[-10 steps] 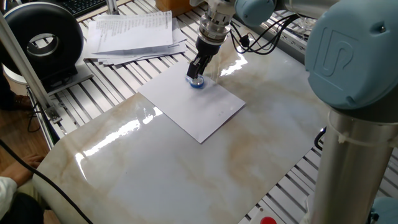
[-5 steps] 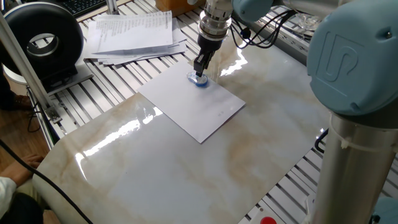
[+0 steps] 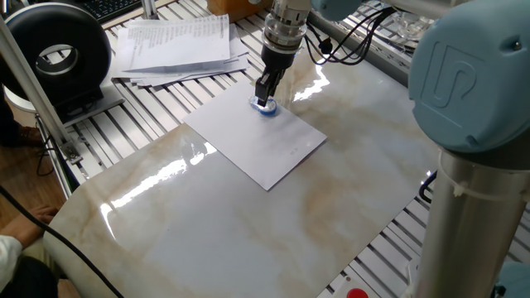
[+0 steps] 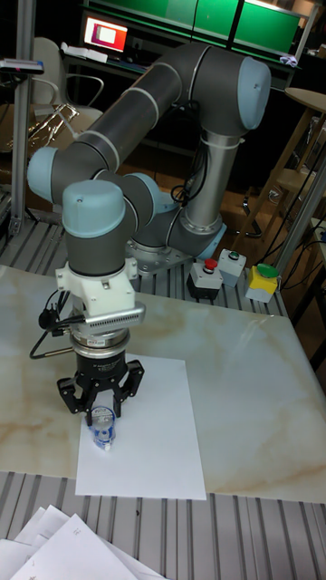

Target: Use the correction tape on paper

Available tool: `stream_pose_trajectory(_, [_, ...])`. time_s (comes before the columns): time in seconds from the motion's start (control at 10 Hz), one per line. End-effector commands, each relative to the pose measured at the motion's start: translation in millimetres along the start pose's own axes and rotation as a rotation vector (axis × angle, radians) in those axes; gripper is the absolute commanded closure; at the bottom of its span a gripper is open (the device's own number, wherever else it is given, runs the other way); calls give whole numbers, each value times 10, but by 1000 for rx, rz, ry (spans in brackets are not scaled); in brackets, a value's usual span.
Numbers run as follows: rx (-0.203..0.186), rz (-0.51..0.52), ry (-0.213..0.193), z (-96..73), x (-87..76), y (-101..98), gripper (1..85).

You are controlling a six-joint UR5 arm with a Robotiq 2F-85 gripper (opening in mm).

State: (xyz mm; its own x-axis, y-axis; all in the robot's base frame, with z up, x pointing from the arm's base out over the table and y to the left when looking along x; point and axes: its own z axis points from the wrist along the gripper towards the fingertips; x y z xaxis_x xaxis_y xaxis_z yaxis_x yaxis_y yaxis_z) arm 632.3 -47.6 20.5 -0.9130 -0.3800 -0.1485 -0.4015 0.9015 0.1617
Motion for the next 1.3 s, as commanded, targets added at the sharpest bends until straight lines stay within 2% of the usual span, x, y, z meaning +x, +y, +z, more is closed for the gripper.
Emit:
stream_pose_trajectory(0.0, [-53, -19, -18, 10, 21, 13, 373])
stream_pose_trajectory(0.5, [-50, -46, -35, 86, 23, -76, 337])
stream_pose_trajectory(1.0, [-94, -8, -51, 111, -20, 28, 333])
stream_pose_trajectory(1.2, [-95, -10, -53, 121, -26, 27, 337])
